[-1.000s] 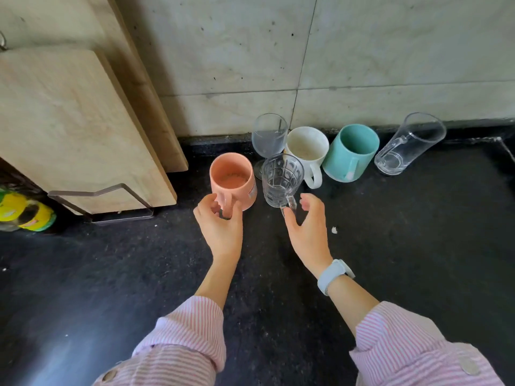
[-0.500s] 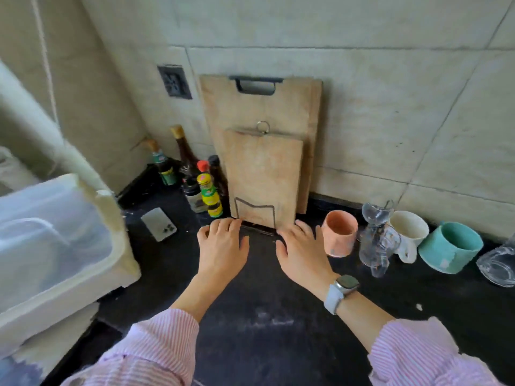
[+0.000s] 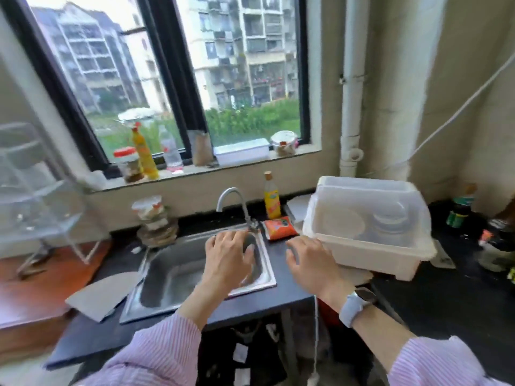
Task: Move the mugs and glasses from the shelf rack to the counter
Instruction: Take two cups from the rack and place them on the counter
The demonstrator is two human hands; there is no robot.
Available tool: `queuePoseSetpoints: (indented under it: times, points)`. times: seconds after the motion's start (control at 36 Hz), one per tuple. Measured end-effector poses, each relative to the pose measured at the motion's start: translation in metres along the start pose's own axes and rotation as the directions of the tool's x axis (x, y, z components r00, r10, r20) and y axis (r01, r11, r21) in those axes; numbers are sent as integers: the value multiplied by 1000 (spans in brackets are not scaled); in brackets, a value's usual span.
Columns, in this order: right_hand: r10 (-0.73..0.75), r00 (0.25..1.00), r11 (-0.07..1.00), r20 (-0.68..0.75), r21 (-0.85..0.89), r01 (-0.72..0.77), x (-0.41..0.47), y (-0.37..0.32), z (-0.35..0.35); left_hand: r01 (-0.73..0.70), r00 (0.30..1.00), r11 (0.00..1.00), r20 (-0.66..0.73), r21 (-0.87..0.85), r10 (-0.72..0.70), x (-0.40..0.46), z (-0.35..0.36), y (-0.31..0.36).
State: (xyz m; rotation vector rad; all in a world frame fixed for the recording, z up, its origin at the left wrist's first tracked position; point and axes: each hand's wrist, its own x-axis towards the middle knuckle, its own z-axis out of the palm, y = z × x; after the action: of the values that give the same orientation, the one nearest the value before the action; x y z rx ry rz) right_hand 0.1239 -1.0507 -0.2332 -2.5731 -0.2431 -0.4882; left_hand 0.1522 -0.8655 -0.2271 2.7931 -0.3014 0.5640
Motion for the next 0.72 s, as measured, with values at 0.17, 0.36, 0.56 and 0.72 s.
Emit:
queuePoseSetpoints:
  times: [0.17, 0.36, 0.56, 0.72]
  points:
    - [-275, 956, 957, 99, 121, 263, 37, -168, 78, 248, 958, 963, -176, 103, -228, -52, -95, -155]
    - [-549, 824, 825, 142, 246, 508, 58, -341, 161, 512, 840, 845, -297, 153, -455, -120, -181, -303]
    - [-674, 713, 731, 195, 318, 604, 89, -465, 246, 663, 724, 735, -368, 142, -583, -151, -221, -426]
    - [-722, 664, 680, 196, 383, 626, 141, -554, 315, 722, 640, 692, -389, 9, -663, -137, -241, -535]
